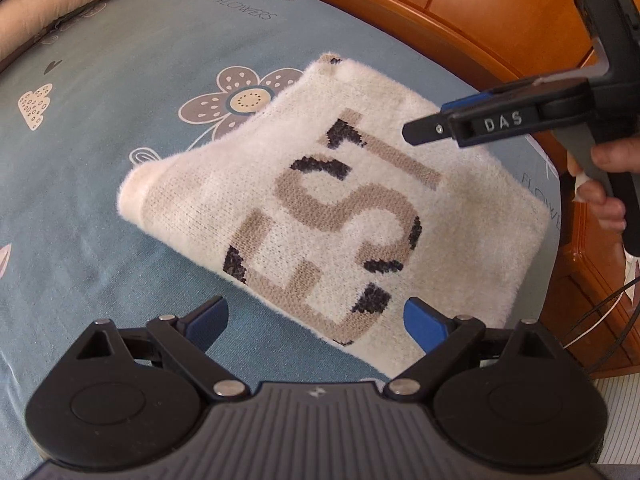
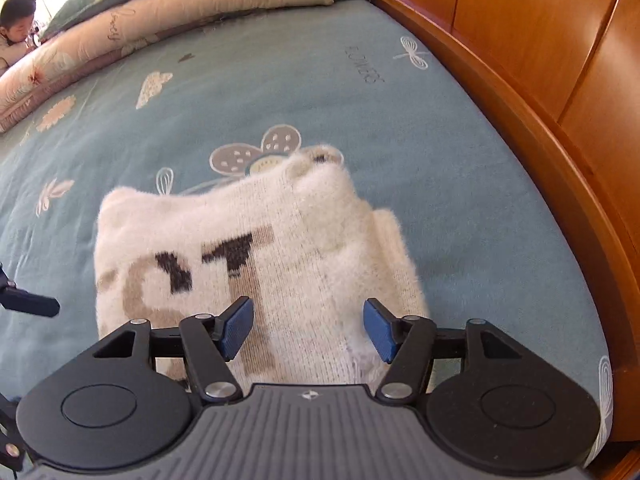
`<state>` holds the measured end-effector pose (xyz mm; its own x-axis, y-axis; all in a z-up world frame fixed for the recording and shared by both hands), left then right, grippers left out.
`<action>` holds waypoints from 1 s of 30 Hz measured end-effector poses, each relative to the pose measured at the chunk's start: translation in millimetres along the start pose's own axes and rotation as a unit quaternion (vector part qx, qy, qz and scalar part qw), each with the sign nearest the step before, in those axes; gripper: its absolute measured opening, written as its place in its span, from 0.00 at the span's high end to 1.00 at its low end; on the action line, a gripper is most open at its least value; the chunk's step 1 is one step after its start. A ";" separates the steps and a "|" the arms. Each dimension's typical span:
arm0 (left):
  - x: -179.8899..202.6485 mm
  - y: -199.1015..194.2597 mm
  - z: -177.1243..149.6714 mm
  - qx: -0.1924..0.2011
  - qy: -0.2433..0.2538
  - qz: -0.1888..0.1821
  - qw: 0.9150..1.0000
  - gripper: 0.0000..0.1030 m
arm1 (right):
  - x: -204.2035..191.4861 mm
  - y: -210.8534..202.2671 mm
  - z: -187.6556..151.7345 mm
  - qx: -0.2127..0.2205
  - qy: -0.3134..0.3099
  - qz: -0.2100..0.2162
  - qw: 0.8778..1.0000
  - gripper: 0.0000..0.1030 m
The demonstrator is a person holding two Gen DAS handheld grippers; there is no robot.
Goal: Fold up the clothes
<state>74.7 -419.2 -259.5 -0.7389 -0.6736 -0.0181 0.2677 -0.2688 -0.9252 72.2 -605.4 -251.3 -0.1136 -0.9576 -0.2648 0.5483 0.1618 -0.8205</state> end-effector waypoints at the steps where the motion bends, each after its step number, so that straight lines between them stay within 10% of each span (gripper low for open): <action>1: -0.9 -0.6 0.2 0.003 -0.002 0.004 1.000 0.09 | -3.1 0.5 10.9 0.010 -0.003 0.010 1.000 0.36; 11: -4.5 -0.3 -8.4 0.015 -0.040 0.037 0.998 0.08 | 5.9 54.1 48.5 0.003 -0.012 0.024 1.000 0.35; 23: -12.9 6.1 -8.1 0.019 -0.106 0.035 0.994 0.08 | 1.2 5.1 -26.2 -0.022 0.006 0.039 0.999 0.29; 30: 8.0 6.2 18.1 0.037 -0.046 0.014 0.998 0.08 | 10.0 -37.6 -28.3 0.032 0.057 0.037 0.997 0.29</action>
<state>81.6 -438.7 -258.6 -0.6719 -0.7406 -0.0049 0.3337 -0.2969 -0.8947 27.0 -614.3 -237.4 -0.1621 -0.9097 -0.3822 0.6096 0.2123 -0.7638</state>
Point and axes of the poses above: each gripper's, at about its wrist camera, not at the fingertips, and y roughly the way its jaws point, x to its right, z to its top, the point moved 10 cm from there along y, roughly the way its jaws point, and after that the axes turned 10 degrees about z, right-handed, at the moved point
